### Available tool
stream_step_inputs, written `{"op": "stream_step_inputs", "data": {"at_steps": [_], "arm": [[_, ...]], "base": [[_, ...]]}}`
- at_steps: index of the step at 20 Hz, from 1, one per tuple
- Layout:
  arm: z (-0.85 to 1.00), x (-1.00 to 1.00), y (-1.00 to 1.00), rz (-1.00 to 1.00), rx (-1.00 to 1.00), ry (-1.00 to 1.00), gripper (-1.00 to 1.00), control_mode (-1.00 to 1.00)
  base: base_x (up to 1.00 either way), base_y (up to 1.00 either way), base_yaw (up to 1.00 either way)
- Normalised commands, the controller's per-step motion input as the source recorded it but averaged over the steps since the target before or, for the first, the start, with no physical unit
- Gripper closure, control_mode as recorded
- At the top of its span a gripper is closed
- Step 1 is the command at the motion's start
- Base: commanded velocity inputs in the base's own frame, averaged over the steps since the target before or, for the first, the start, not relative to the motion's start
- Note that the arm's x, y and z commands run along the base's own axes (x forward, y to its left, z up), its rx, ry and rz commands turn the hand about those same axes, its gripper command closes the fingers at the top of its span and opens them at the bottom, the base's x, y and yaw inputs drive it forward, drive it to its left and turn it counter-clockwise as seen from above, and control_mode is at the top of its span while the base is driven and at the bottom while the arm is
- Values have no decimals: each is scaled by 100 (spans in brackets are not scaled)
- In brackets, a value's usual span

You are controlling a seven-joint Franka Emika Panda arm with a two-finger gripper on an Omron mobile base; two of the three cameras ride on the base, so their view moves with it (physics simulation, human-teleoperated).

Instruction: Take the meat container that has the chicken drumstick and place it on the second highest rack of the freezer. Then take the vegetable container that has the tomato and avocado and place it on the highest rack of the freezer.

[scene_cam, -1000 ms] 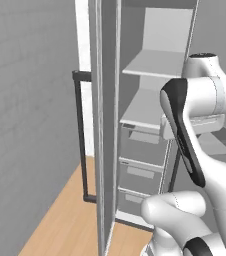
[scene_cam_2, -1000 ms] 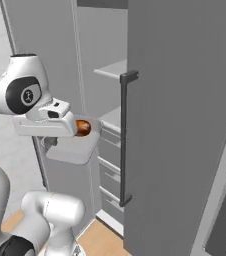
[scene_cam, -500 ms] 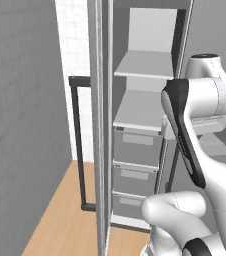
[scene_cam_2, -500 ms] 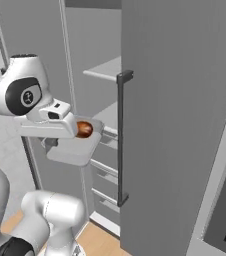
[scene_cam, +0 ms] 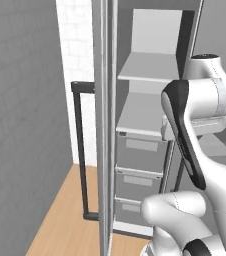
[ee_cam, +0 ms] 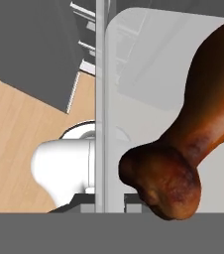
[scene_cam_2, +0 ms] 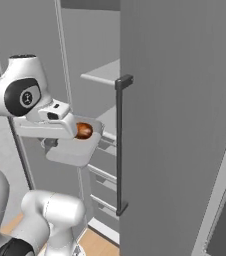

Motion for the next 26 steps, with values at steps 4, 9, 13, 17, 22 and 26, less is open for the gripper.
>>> {"op": "stream_step_inputs", "data": {"at_steps": [4,9,13,17,22,26], "arm": [[0,0,0,0,0,0,100,100],[0,0,0,0,0,0,100,100],[-47,38,36,13,14,-4,100,-100],[-40,84,33,17,12,-1,100,-100],[-16,100,19,12,8,-5,100,-100],[-19,98,0,1,2,-11,100,-100]], "base": [[39,0,0],[21,9,1],[0,0,0],[0,0,0],[0,0,0],[0,0,0]]}}
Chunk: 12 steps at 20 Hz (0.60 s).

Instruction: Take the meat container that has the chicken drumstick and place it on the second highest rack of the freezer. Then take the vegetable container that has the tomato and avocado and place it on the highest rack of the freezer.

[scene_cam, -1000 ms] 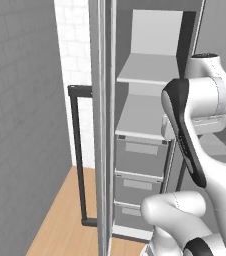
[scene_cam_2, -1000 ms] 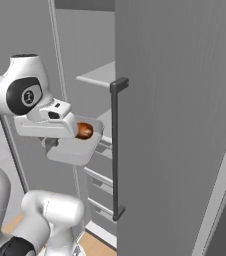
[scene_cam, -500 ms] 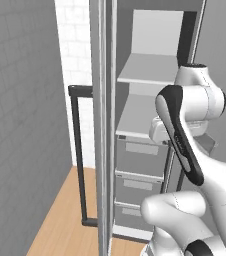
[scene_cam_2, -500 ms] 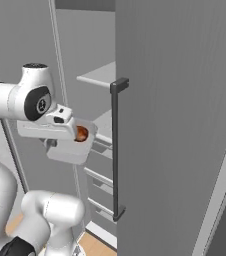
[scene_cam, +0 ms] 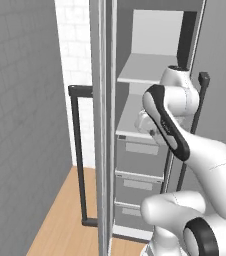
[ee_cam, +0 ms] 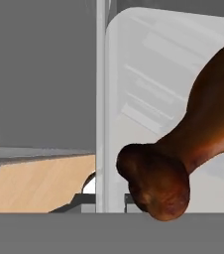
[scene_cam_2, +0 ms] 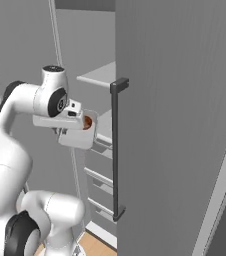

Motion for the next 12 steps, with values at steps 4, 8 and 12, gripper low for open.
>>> {"op": "stream_step_inputs", "data": {"at_steps": [4,8,12], "arm": [[-39,91,0,0,0,-17,100,-100],[-39,82,-9,0,0,-20,100,-100],[-49,80,-20,0,0,-15,100,-100]], "base": [[0,0,0],[0,0,0],[0,0,0]]}}
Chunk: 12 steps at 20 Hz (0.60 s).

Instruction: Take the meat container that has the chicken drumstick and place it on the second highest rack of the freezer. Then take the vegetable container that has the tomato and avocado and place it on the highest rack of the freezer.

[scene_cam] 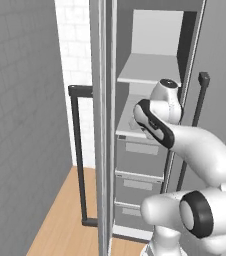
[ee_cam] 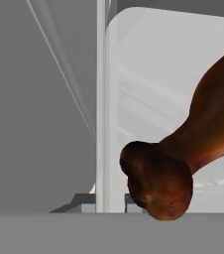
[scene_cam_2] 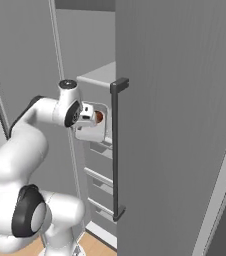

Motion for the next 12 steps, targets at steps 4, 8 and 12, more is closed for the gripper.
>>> {"op": "stream_step_inputs", "data": {"at_steps": [4,8,12], "arm": [[-22,72,-33,-1,0,-11,100,-100],[-16,67,-32,-5,5,-2,100,-100],[-27,79,-22,-8,5,0,100,-100]], "base": [[0,0,0],[0,0,0],[0,0,0]]}}
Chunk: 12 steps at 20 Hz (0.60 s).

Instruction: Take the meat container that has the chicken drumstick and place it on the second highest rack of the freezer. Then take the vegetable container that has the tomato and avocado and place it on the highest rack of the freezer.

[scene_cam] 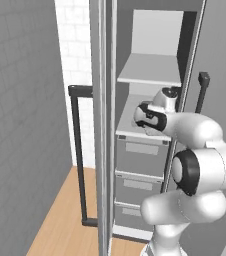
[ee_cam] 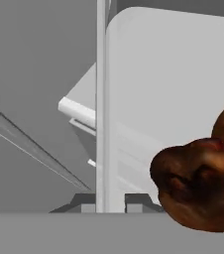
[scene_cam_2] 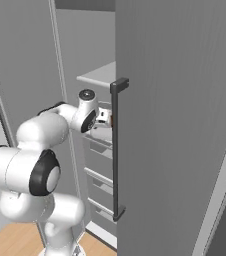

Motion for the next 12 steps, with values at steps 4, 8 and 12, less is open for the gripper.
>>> {"op": "stream_step_inputs", "data": {"at_steps": [4,8,12], "arm": [[-20,58,-9,-10,2,-4,100,-100],[-18,69,0,-9,0,-6,100,-100],[-23,73,0,-7,0,-6,100,-100]], "base": [[0,0,0],[0,0,0],[0,0,0]]}}
